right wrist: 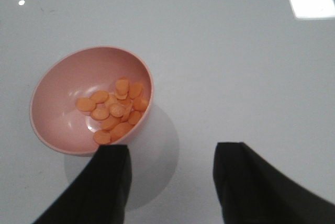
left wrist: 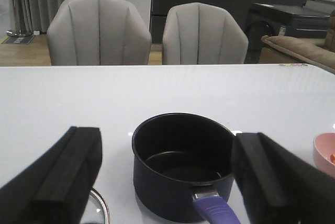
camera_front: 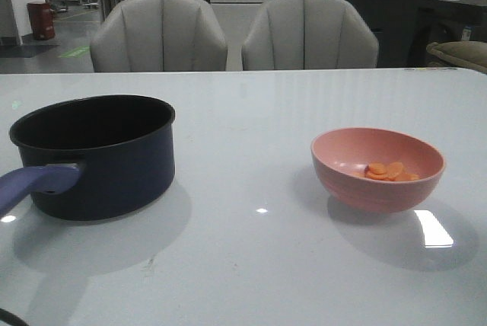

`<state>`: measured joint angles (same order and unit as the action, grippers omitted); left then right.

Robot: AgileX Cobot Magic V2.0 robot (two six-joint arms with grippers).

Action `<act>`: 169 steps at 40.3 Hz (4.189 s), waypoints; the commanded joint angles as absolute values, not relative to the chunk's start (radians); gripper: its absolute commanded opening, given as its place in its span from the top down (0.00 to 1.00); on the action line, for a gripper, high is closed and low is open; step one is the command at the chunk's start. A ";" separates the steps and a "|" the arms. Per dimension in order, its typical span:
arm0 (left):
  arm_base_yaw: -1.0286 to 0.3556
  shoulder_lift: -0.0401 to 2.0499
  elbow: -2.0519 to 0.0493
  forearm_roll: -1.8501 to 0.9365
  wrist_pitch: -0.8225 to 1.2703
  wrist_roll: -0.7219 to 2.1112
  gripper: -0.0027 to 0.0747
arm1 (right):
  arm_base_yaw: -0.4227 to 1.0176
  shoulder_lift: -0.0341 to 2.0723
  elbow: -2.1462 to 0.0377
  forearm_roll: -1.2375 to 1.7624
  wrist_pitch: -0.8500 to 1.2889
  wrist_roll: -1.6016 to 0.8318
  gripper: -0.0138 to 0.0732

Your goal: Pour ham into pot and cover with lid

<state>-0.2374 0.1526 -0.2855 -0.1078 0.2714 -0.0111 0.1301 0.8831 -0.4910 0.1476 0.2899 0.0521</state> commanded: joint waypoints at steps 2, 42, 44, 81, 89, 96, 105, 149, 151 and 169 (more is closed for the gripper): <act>-0.246 0.161 -0.313 -0.118 0.192 -0.013 0.24 | 0.130 1.041 -0.600 0.256 0.215 0.051 0.30; -0.246 0.161 -0.313 -0.118 0.188 -0.013 0.24 | 0.130 1.738 -1.073 0.272 0.388 0.013 0.67; -0.246 0.161 -0.313 -0.118 0.188 -0.013 0.24 | 0.130 1.738 -1.073 0.272 0.355 0.013 0.67; -0.246 0.161 -0.313 -0.118 0.188 -0.013 0.24 | 0.550 1.686 -1.464 0.330 0.178 -0.125 0.67; -0.246 0.161 -0.313 -0.118 0.188 -0.013 0.24 | 0.631 1.750 -1.462 0.230 -0.052 -0.250 0.67; -0.246 0.161 -0.313 -0.118 0.188 -0.013 0.24 | 0.677 1.835 -1.459 0.149 -0.276 -0.305 0.67; -0.246 0.161 -0.313 -0.118 0.188 -0.013 0.24 | 0.729 1.908 -1.404 0.126 -0.546 -0.488 0.69; -0.246 0.161 -0.313 -0.118 0.188 -0.013 0.24 | 0.797 1.993 -1.221 -0.163 -1.004 -1.316 0.69; -0.246 0.161 -0.313 -0.118 0.188 -0.013 0.24 | 0.797 1.993 -1.221 -0.162 -0.998 -1.315 0.69; -0.246 0.161 -0.313 -0.118 0.188 -0.013 0.24 | 0.797 1.923 -1.242 0.236 -0.945 -0.438 0.69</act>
<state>-0.2374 0.1526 -0.2855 -0.1078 0.2672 -0.0106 0.7995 2.0227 -1.2069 0.1967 -0.9057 -0.6531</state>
